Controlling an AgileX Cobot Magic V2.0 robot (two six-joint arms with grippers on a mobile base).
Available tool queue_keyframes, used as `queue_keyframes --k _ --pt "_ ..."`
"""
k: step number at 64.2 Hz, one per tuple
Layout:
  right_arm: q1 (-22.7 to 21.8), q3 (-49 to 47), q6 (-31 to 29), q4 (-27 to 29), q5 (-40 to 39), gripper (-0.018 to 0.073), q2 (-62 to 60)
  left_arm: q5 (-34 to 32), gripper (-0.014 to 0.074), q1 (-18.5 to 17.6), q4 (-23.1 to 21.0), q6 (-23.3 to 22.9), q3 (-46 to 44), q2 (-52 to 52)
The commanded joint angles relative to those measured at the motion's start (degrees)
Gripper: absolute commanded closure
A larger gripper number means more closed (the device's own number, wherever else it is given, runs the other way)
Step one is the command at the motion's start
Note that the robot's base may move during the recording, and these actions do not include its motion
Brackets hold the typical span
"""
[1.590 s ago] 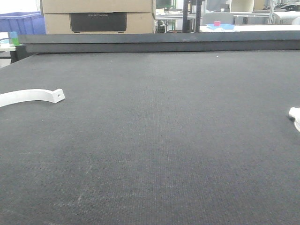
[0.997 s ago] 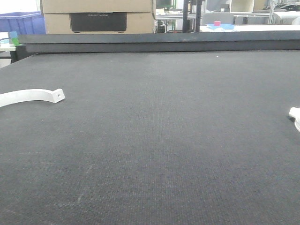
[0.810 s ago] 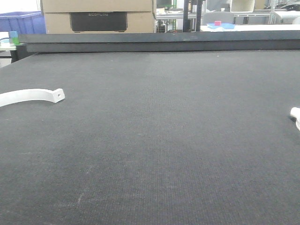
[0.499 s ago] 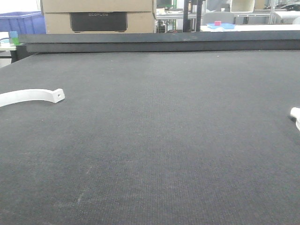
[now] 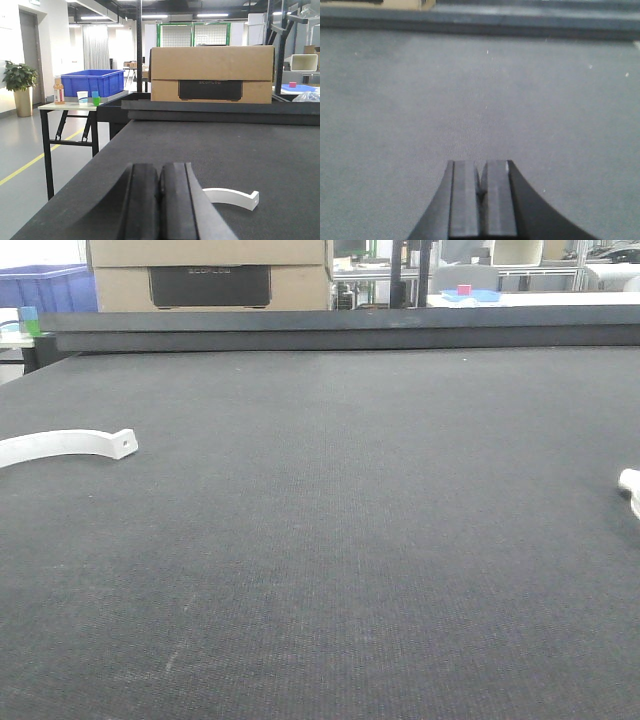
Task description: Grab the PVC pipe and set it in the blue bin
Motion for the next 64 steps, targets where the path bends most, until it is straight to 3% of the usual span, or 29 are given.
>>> queue_keyframes --k 1,10,21,36,39,49,64 --pt "-0.1 -0.6 -0.1 0.0 -3.8 0.0721 0.9 -1.9 0.0707 0.1 -0.3 -0.2 -0.2 -0.2" --pt "-0.1 -0.6 -0.1 0.0 -8.6 0.0721 0.9 -2.6 0.0707 0.1 -9.0 -3.9 -0.2 -0.2" --pt "-0.1 -0.6 -0.1 0.0 -8.5 0.0721 0.9 11.0 0.0707 0.1 -9.0 -3.7 -5.1 0.0" --pt "0.0 -0.6 -0.1 0.0 -4.5 0.0721 3.0 15.0 0.0707 0.1 -9.0 -3.7 -16.6 12.3" --pt "0.0 -0.6 -0.1 0.0 -4.0 0.0721 3.8 15.9 0.0707 0.1 -7.9 -3.2 -19.7 15.4" --pt "0.0 -0.6 -0.1 0.0 -0.2 0.0721 7.7 18.1 0.0707 0.1 1.7 -3.1 -29.2 29.2" --pt "0.0 -0.6 -0.1 0.0 0.7 0.0721 13.9 15.9 0.0707 0.1 3.1 -3.1 -38.6 45.6"
